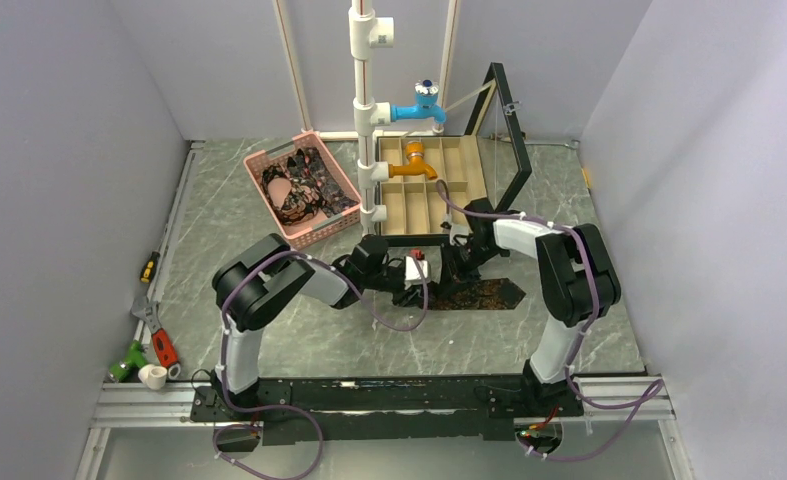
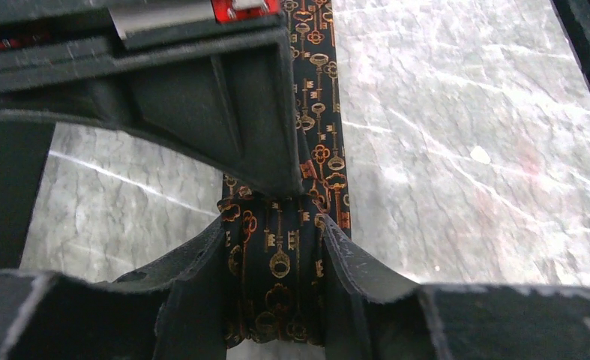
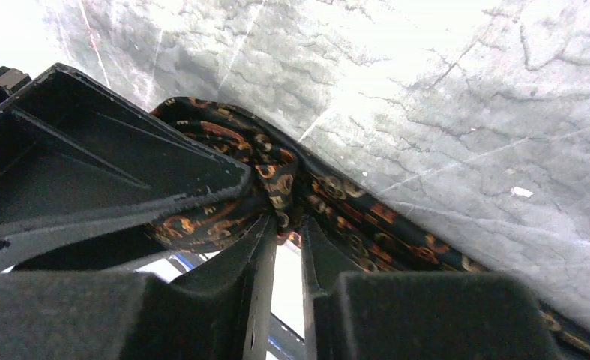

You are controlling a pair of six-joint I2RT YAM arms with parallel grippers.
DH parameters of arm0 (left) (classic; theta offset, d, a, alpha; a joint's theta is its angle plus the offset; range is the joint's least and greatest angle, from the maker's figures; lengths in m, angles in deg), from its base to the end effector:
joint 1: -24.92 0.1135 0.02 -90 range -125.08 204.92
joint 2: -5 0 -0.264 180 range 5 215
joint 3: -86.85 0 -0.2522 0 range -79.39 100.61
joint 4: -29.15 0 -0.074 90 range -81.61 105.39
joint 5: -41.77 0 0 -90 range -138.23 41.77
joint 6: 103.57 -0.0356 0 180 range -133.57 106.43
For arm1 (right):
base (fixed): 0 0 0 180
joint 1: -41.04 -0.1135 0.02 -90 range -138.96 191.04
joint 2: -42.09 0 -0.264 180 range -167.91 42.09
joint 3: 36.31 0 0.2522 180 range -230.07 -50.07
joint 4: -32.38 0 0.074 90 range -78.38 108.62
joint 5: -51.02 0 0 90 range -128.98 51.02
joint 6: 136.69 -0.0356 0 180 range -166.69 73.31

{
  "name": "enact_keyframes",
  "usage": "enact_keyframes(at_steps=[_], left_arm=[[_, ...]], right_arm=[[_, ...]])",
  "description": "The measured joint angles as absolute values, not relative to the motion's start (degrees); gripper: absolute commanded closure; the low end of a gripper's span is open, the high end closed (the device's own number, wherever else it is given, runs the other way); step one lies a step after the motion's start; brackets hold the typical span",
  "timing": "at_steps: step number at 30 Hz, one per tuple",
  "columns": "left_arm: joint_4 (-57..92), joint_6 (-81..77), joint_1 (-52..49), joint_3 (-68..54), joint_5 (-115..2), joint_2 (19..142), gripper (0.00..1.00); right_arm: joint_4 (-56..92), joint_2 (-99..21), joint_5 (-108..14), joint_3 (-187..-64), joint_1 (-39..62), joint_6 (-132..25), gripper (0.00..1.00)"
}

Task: Roll the ties
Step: Roll the tie at the center of the board.

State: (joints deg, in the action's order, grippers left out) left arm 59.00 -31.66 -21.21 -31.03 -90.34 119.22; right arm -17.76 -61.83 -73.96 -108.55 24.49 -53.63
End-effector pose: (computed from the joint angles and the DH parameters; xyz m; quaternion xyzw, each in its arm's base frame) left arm 0.2435 -0.2877 0.1172 0.5815 0.5499 -0.4154 0.4324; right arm 0.2940 0.1087 0.1352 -0.1010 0.9462 0.3073 0.0056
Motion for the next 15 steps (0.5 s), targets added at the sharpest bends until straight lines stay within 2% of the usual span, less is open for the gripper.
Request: enact_keyframes(at_steps=[4,13,15], left_arm=[[55.46,-33.86,-20.55,-32.73,-90.43,116.62,0.7],[53.69,-35.31,-20.01,-33.52,-90.91,115.48,0.63],[53.67,-35.35,-20.01,-33.5,-90.95,115.48,0.64]], right_arm=[[-17.89,-60.21,-74.09,-108.13,24.9,-53.28,0.67],[-15.1,-58.52,-79.1,-107.24,25.16,-54.57,0.67],[-14.22,-59.01,-79.91,-106.93,24.68,-54.9,0.71]])
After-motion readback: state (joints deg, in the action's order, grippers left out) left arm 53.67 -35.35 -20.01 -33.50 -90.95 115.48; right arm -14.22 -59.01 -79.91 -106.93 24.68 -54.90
